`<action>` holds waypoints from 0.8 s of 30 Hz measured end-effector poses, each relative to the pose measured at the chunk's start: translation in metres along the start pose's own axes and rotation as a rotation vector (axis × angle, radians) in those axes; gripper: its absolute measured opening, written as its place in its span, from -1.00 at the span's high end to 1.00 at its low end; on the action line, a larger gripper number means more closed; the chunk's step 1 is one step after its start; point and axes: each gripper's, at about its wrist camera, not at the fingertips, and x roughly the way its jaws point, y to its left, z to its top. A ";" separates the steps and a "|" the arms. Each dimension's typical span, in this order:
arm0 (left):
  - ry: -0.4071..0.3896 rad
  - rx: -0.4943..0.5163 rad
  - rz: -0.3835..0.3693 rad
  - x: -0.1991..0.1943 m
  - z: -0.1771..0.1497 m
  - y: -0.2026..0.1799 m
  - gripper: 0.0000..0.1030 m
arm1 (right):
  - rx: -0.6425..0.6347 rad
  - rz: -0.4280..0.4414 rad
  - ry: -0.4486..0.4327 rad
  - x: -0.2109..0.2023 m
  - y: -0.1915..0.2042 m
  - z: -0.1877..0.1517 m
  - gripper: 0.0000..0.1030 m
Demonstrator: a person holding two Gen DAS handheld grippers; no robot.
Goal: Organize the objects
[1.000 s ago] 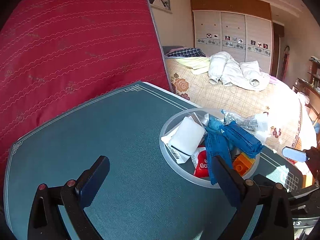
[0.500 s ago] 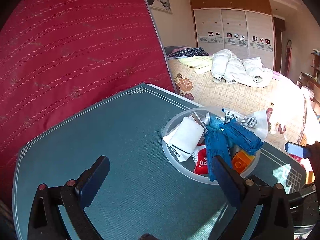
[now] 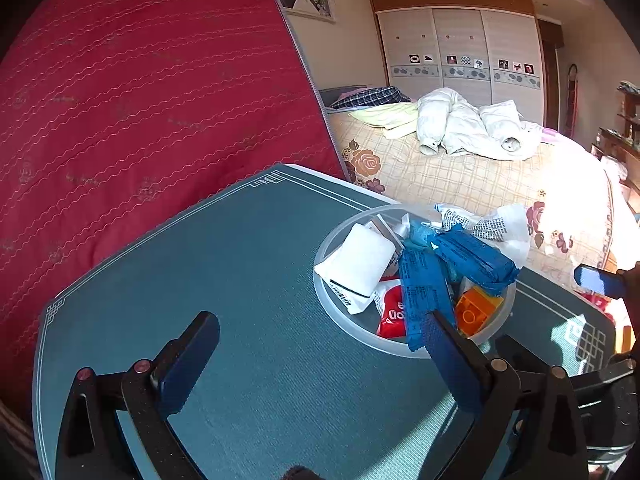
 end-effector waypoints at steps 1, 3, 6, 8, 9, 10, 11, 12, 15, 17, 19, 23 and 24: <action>0.000 0.005 -0.002 0.000 0.000 -0.001 -1.00 | 0.000 -0.002 0.000 0.000 0.000 0.000 -0.95; -0.002 0.013 0.000 0.000 -0.001 -0.003 -1.00 | 0.002 0.000 0.002 0.001 0.000 0.000 -0.95; 0.001 0.020 -0.003 0.001 -0.002 -0.005 -1.00 | 0.002 0.003 0.005 0.002 0.000 0.000 -0.95; 0.006 0.019 -0.006 0.002 -0.002 -0.006 -1.00 | 0.002 0.005 0.006 0.003 0.001 0.000 -0.95; 0.010 0.017 -0.011 0.003 -0.003 -0.005 -1.00 | 0.001 0.005 0.007 0.004 0.001 0.000 -0.95; 0.014 0.014 -0.014 0.004 -0.003 -0.005 -1.00 | 0.001 0.006 0.009 0.005 0.001 0.000 -0.95; 0.018 0.012 -0.017 0.005 -0.003 -0.005 -1.00 | 0.001 0.007 0.011 0.005 0.002 0.000 -0.95; 0.021 0.009 -0.019 0.006 -0.003 -0.005 -1.00 | 0.001 0.008 0.013 0.006 0.002 0.000 -0.95; 0.031 0.004 -0.027 0.009 -0.003 -0.004 -1.00 | 0.000 0.012 0.023 0.010 0.003 -0.001 -0.95; 0.037 -0.001 -0.036 0.010 -0.004 -0.004 -1.00 | 0.001 0.015 0.029 0.012 0.004 -0.002 -0.95; 0.039 -0.004 -0.035 0.012 -0.004 -0.004 -1.00 | 0.001 0.018 0.033 0.014 0.005 -0.003 -0.95; 0.041 -0.010 -0.028 0.013 -0.006 -0.002 -1.00 | 0.004 0.020 0.035 0.014 0.006 -0.004 -0.95; 0.042 -0.012 -0.028 0.014 -0.005 -0.002 -1.00 | 0.005 0.021 0.035 0.015 0.006 -0.004 -0.95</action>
